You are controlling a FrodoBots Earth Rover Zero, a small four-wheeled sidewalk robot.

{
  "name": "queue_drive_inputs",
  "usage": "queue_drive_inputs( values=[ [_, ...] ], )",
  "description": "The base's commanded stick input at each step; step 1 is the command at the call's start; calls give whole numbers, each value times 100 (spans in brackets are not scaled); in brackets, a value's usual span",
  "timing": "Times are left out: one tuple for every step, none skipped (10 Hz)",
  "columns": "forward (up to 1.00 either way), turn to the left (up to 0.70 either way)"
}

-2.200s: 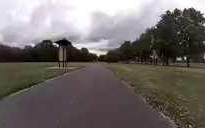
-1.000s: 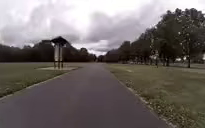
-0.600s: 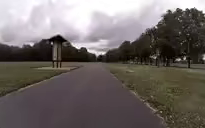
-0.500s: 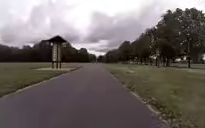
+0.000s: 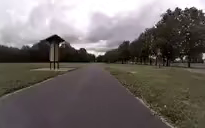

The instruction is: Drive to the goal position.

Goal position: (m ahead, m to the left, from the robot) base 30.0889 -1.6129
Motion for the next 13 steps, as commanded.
queue_drive_inputs(
  values=[
    [70, 0],
    [70, 0],
    [70, 0],
    [70, 0],
    [70, 0],
    [70, 0],
    [70, 0],
    [70, 0],
    [70, 0],
    [70, 0],
    [70, 0],
    [70, 0],
    [70, 0]
  ],
)
